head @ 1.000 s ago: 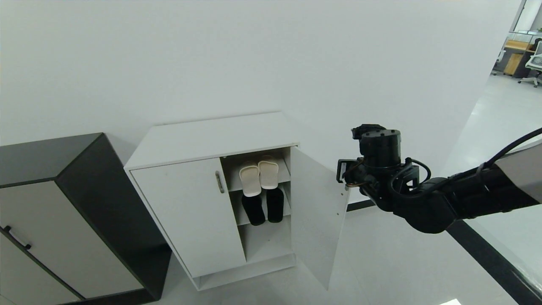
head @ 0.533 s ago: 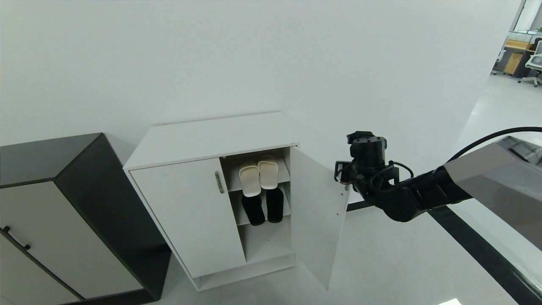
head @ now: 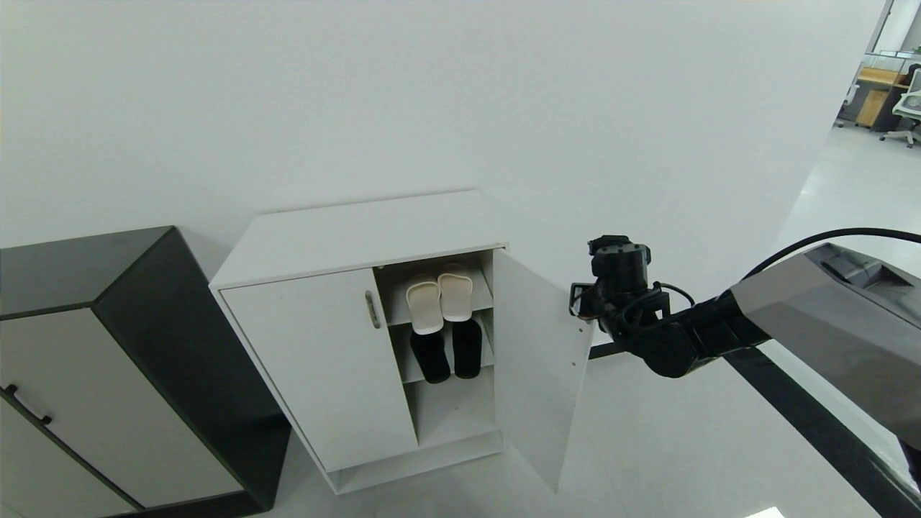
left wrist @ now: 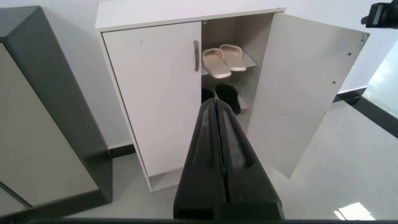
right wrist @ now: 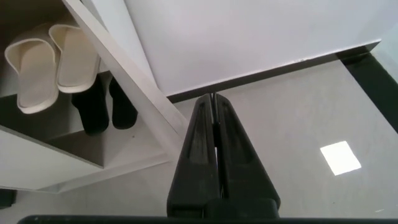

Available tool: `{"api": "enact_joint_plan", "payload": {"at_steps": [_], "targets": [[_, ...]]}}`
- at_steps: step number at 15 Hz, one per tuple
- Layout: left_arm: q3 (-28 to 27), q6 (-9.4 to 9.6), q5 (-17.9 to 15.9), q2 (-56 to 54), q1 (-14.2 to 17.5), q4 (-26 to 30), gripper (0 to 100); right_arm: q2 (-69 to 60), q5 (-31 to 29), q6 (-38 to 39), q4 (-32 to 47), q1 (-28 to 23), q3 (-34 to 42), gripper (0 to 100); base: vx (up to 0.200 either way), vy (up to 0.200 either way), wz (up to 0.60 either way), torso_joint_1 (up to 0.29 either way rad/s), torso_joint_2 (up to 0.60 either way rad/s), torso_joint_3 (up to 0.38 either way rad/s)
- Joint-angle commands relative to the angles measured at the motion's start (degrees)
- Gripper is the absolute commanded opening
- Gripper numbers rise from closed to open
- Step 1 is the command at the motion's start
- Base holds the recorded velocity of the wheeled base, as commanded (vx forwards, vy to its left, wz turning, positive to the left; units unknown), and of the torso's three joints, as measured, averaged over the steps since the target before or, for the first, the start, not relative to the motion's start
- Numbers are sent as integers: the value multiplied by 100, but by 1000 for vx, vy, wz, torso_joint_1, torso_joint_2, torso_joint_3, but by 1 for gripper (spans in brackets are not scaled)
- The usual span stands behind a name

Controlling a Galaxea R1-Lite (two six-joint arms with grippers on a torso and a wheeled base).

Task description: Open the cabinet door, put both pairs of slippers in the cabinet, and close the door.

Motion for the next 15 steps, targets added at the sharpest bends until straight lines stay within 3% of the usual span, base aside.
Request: {"api": "enact_joint_plan", "payload": {"at_steps": [1, 15], "targets": [[0, 1, 3, -2, -1, -1, 0, 25, -3, 1, 1, 5, 3, 0, 0, 0, 0, 0, 0, 0], [0, -25, -6, -2, -1, -1, 0, 25, 23, 36, 160, 181, 134, 0, 0, 0, 0, 0, 0, 0]]}}
